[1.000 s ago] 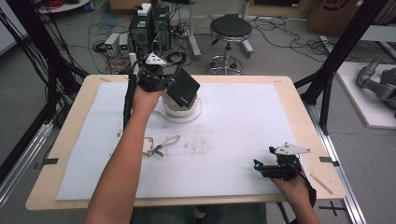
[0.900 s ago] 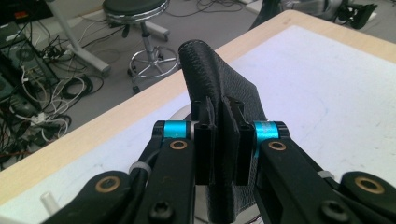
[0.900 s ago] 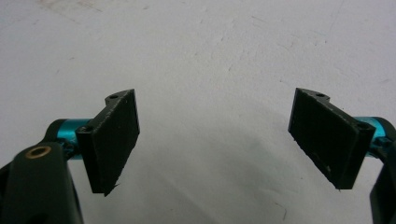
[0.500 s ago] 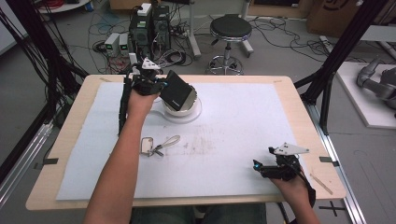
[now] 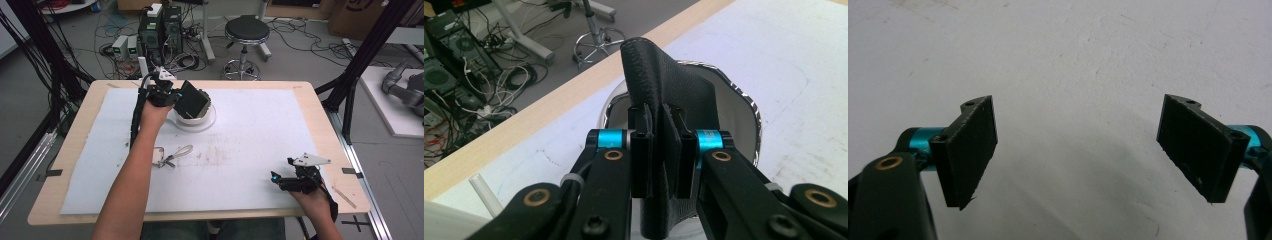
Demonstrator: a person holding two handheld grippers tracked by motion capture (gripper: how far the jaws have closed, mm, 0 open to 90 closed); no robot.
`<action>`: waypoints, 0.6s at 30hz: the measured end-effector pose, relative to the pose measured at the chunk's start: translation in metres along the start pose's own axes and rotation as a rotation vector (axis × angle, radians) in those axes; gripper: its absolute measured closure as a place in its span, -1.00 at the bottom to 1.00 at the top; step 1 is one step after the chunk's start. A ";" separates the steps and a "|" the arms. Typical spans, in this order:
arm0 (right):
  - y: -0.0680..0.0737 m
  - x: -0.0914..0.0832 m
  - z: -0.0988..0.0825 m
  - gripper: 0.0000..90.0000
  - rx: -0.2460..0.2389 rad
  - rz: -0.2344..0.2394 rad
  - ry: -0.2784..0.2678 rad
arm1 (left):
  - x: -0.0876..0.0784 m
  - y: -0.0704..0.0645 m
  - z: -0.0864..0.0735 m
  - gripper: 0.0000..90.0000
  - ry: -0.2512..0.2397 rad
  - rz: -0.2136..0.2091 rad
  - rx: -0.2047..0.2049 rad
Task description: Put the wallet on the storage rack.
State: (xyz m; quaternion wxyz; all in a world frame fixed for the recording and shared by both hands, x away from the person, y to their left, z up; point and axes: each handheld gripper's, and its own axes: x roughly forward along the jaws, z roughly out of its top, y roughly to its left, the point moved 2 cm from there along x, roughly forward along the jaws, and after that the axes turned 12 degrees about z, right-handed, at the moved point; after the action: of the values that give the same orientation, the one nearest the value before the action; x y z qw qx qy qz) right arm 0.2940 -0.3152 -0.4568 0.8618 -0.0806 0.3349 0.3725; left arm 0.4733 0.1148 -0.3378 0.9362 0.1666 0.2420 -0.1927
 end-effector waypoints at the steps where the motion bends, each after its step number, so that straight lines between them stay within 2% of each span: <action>1: 0.000 0.000 0.000 -0.63 0.002 0.004 0.002 | 0.001 0.000 -0.001 0.80 0.005 -0.002 -0.010; 5: 0.001 0.001 0.000 -0.63 0.000 0.005 0.003 | 0.002 0.000 -0.003 0.79 0.016 -0.003 -0.013; 12: 0.003 0.002 0.002 -0.63 -0.011 0.004 0.005 | 0.008 -0.011 -0.001 0.79 0.000 0.013 0.016; 15: 0.003 0.001 0.001 -0.63 -0.008 0.004 0.008 | 0.009 -0.011 -0.001 0.77 0.004 0.016 0.009; 18: 0.002 0.001 0.001 -0.63 -0.006 0.005 0.005 | 0.010 -0.008 -0.001 0.44 0.010 0.039 -0.006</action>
State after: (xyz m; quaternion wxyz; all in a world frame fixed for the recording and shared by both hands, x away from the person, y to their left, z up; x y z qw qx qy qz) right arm 0.2936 -0.3125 -0.4568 0.8597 -0.0833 0.3362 0.3755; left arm 0.4772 0.1052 -0.3461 0.9391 0.1695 0.2441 -0.1729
